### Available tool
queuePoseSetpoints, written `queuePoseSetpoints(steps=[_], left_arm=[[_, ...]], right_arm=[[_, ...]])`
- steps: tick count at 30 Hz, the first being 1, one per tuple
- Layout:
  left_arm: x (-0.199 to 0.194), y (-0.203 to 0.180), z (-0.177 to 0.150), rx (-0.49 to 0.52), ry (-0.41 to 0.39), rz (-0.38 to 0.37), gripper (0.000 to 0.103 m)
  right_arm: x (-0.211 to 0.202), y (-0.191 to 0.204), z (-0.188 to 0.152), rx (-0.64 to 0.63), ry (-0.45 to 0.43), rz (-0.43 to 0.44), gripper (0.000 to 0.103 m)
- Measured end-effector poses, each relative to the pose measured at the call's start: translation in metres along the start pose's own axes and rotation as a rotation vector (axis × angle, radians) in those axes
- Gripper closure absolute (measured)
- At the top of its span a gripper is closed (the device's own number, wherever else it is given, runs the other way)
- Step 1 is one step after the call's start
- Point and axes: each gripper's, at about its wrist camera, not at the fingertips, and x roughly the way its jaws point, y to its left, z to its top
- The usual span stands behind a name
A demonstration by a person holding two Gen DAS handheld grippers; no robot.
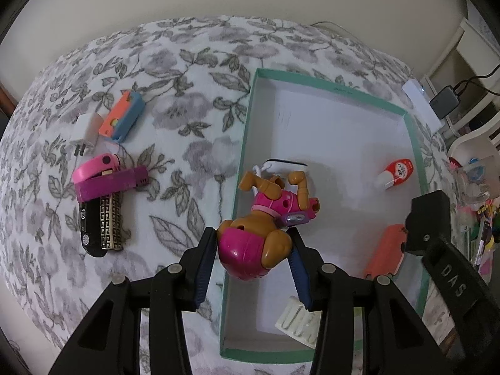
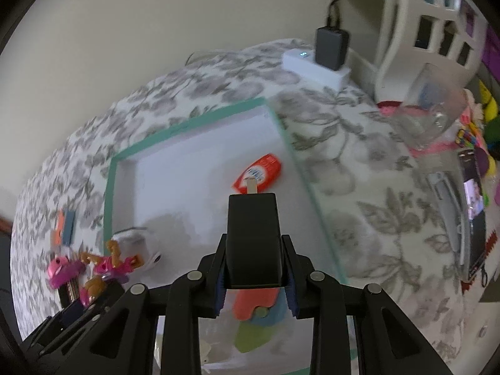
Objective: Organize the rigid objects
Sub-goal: 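Carry the toy dog and black charger over the tray with both grippers, then open both grippers to drop the toy dog and charger into the tray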
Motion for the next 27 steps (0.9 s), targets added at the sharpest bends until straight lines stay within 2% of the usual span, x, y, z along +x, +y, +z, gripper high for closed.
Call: queuePoseSetpoints(steps=[14,21,27], left_arm=[[0.007,-0.002,-0.001,0.01,0.018,-0.015,0.056],[0.004,0.002,-0.001,-0.007,0.01,-0.022,0.055],[-0.005,0.005,0.003,-0.023,-0.013,-0.039,0.048]], right_arm=[[0.014,0.01,-0.008,-0.029,0.064,0.015,0.071],[0.009,0.012,-0.006,-0.03,0.048,0.021,0.07],[-0.004,0.013,-0.003,-0.026,0.012,0.021,0.07]])
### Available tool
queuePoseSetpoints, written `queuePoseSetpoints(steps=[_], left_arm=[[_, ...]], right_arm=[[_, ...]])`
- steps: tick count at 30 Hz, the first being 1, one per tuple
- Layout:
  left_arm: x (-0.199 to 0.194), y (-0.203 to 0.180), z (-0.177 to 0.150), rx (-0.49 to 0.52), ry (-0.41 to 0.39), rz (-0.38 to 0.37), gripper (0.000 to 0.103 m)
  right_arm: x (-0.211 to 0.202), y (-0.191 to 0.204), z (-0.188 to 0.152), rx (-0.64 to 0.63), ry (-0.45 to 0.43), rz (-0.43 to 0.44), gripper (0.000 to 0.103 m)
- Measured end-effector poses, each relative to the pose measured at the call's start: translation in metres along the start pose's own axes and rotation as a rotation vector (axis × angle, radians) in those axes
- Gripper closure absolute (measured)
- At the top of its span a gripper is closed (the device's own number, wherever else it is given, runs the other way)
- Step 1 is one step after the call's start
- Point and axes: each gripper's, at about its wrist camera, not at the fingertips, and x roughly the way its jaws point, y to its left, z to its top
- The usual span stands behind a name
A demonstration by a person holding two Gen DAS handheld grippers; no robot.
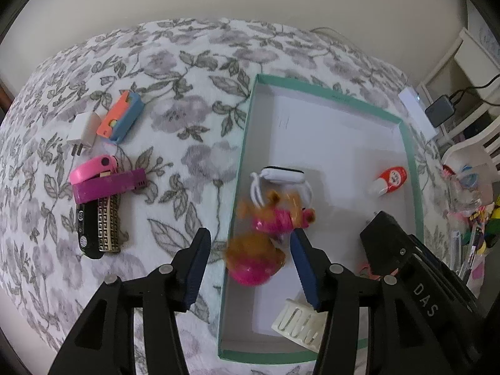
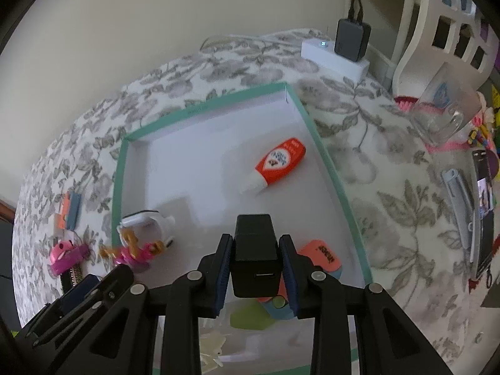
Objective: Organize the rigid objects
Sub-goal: 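Open both grippers to drop the toy dog and charger into the tray, then move both grippers back to the remaining pile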
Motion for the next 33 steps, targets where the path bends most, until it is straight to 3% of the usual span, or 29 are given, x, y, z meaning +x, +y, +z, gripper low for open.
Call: queuePoseSetpoints(steps=[8,10,12,18,20,25,28,33], left_arm=[[-0.018,0.012,0.007,-0.047,-0.046,-0.008,0.046],[-0.022,0.018,0.009,-0.067,-0.062,0.004,0.044],[-0.026,0.026,0.011,-0.09,-0.076,0.025,0.033],[-0.036,0.052,0.018,-0.155,-0.098,0.088,0.031],[-0.038,0.063,0.019,-0.184,-0.101,0.113,0.02],[-0.039,0.088,0.019,-0.256,-0.099,0.163,0.02],[-0.04,0.106,0.018,-0.301,-0.102,0.201,0.02],[-0.042,0.142,0.016,-0.385,-0.098,0.244,0.02]], right_arm=[[-0.025,0.004,0.004,-0.007,-0.081,0.001,0.07],[-0.028,0.005,0.005,-0.011,-0.094,-0.001,0.07],[-0.03,0.007,0.004,-0.018,-0.102,-0.003,0.07],[-0.026,0.019,0.0,-0.05,-0.089,0.005,0.067],[-0.025,0.025,-0.002,-0.063,-0.085,0.012,0.061],[-0.022,0.047,-0.008,-0.112,-0.076,0.038,0.057],[-0.02,0.065,-0.014,-0.158,-0.07,0.044,0.046],[-0.017,0.099,-0.024,-0.249,-0.064,0.073,0.045]])
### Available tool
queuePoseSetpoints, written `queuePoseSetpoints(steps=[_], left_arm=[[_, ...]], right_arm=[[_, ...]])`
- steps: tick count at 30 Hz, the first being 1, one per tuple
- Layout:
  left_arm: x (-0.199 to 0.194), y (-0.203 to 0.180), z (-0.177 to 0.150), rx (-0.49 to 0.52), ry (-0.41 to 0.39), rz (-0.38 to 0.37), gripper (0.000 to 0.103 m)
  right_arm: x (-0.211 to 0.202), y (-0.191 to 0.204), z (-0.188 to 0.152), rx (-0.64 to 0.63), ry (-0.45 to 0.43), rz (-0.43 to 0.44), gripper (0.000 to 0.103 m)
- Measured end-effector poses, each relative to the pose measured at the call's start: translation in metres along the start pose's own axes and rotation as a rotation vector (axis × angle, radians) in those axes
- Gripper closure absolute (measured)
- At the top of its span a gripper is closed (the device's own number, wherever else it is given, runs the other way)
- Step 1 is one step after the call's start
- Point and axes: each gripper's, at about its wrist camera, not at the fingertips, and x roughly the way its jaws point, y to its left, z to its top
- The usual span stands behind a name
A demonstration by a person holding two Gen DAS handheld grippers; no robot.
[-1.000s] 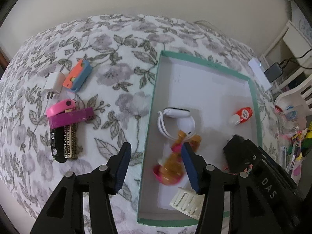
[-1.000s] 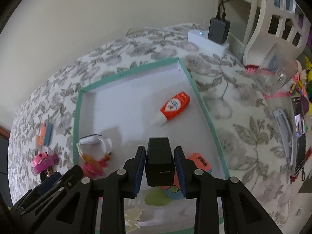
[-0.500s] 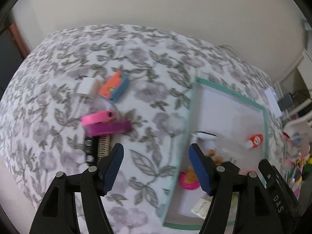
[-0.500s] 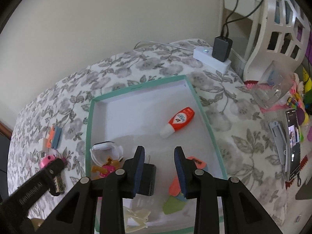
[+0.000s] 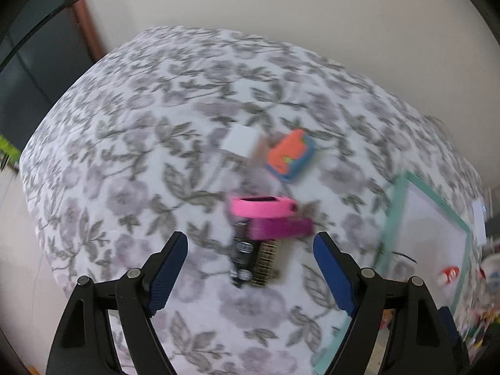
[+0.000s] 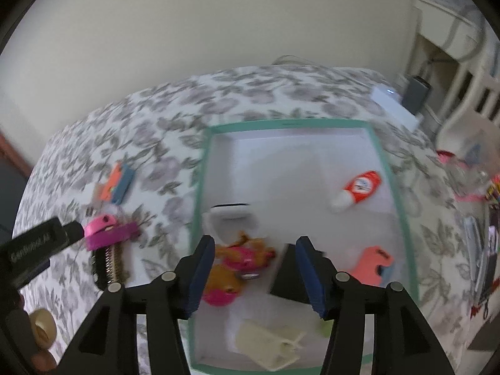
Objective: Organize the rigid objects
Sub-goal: 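Move both grippers back to the remaining pile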
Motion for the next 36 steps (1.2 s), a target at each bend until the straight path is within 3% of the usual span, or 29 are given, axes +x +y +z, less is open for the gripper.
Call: queuePoseSetpoints(steps=[2,5,20,36], left_arm=[[0.003,0.013,0.005,-0.031,0.004,0.01,0.018],[0.008,0.032,0.011,-0.065,0.007,0.021,0.006],[0.036,0.106,0.029,-0.218,0.067,0.049,0.004],[0.071,0.115,0.023,-0.208,0.197,0.022,0.004]], right_arm=[[0.002,0.013,-0.001,-0.033,0.001,0.013,0.042],[0.005,0.03,-0.002,-0.061,0.002,0.038,0.036],[0.037,0.101,-0.005,-0.141,0.077,0.148,0.027],[0.079,0.133,-0.024,-0.171,0.201,0.184,0.027]])
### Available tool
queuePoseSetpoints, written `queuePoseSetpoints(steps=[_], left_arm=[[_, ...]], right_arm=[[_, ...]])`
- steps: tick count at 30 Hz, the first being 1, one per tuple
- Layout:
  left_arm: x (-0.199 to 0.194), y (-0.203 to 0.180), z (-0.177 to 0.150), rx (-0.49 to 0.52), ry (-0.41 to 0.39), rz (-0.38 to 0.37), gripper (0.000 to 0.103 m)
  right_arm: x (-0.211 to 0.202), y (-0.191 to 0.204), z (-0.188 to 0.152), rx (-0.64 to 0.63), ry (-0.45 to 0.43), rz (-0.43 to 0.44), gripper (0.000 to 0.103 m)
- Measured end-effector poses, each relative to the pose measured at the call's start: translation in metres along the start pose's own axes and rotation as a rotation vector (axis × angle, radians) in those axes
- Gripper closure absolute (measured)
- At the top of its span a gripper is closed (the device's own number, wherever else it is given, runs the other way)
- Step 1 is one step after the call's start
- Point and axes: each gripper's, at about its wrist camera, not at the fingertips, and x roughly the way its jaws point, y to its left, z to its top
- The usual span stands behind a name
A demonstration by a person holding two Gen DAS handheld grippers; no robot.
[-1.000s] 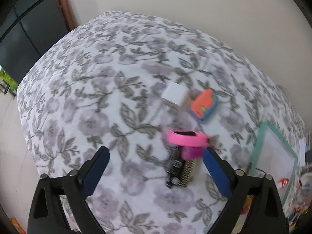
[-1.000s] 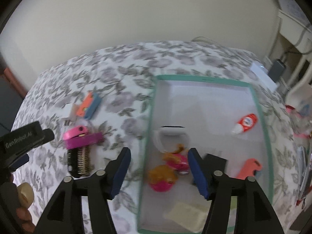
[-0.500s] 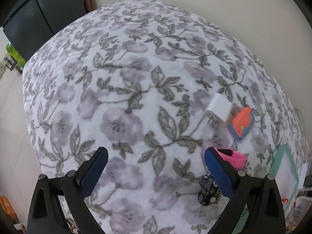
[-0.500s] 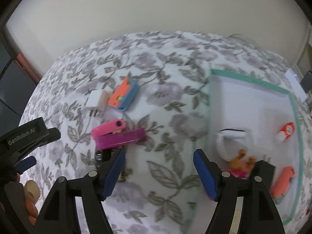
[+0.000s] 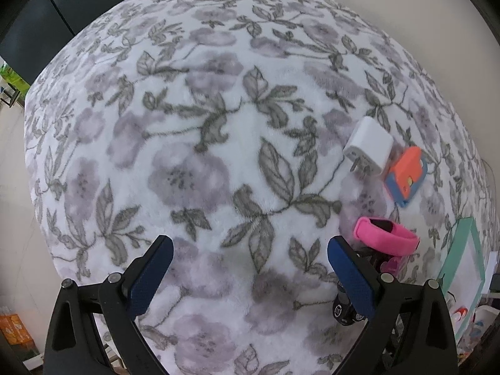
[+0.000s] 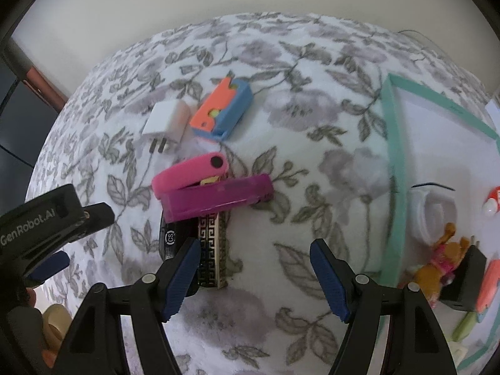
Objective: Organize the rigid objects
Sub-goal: 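Move both grippers back to the remaining pile, then grasp the black toy car with the left gripper while the right grasps the gold-black patterned bar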
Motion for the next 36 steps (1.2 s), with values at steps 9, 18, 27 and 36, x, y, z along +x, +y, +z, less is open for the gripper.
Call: queuePoseSetpoints(steps=[9,18,27,36], left_arm=[[0.007,0.002,-0.003,0.002,0.019,-0.02,0.004],[0.01,-0.023,-0.009,0.053,0.04,-0.069,0.004],[0.017,-0.058,-0.02,0.127,0.049,-0.103,0.004],[0.011,-0.095,-0.025,0.183,0.038,-0.148,0.004]], right_arm=[[0.006,0.005,-0.001,-0.006,0.004,-0.002,0.041],[0.003,0.013,0.0,-0.027,0.007,0.087,0.083],[-0.006,-0.005,-0.004,-0.021,0.017,0.064,0.084],[-0.013,-0.03,-0.007,0.021,0.032,0.044,0.084]])
